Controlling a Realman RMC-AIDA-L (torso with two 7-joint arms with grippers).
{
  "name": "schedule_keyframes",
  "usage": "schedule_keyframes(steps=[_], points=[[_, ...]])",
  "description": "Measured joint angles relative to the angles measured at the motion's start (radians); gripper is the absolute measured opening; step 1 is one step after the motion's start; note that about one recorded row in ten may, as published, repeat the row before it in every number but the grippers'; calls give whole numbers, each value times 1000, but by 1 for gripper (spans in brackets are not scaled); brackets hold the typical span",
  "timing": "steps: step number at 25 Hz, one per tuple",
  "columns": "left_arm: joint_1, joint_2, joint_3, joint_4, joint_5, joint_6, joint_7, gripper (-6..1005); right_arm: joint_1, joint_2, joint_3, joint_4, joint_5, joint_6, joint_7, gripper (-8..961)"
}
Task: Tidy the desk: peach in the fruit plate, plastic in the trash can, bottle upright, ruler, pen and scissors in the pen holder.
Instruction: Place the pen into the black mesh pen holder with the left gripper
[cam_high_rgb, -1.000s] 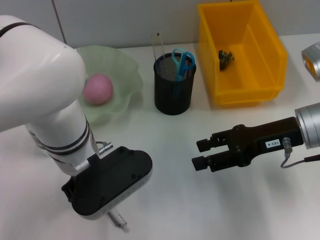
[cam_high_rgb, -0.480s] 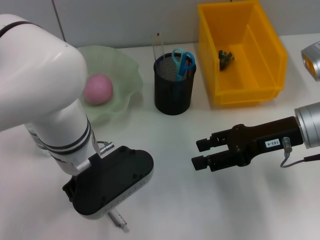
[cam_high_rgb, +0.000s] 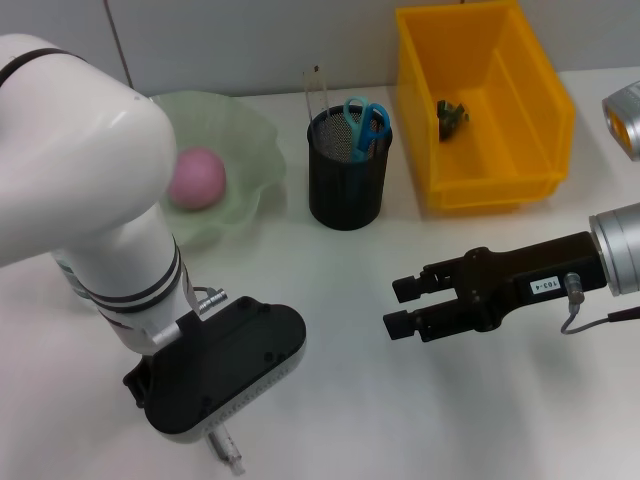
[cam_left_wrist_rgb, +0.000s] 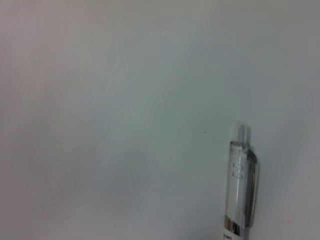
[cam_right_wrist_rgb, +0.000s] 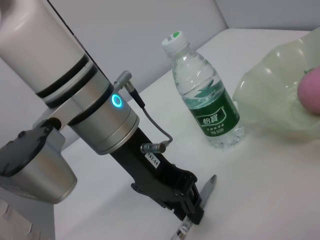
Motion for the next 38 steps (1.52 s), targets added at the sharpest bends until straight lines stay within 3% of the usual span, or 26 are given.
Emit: schedule_keyframes(steps=[19, 22, 25, 26, 27, 29, 30, 31, 32, 34, 38], points=[[-4, 1, -33, -1, -17, 18, 16, 142, 1, 0, 0, -6, 2, 1, 0, 702], [-8, 5, -145, -12, -66, 64, 40, 143, 1, 0, 0, -6, 3, 0, 0, 702], [-7, 7, -322, -27, -145, 134, 75, 143, 1, -2, 0, -6, 4, 2, 0, 702], [-1, 7, -441, -41, -203, 168, 88, 143, 1, -4, 2, -7, 5, 5, -4, 702], [-1, 7, -441, -41, -203, 168, 88, 144, 1, -4, 2, -7, 5, 5, -4, 702], [17, 9, -618, -90, -304, 184, 104, 145, -1, -11, 11, -7, 7, 7, -6, 702], [17, 9, -618, -90, -304, 184, 104, 145, -1, -11, 11, -7, 7, 7, -6, 702], [38, 10, -720, -121, -367, 181, 111, 146, 0, -13, 14, -9, 9, 7, -10, 702], [38, 10, -720, -121, -367, 181, 111, 146, 0, -13, 14, -9, 9, 7, -10, 702], [76, 9, -819, -142, -438, 165, 96, 147, 2, -14, 15, -20, 11, 7, -19, 702], [114, 10, -841, -141, -492, 132, 42, 149, 5, -12, 15, -49, 11, 8, -21, 702]])
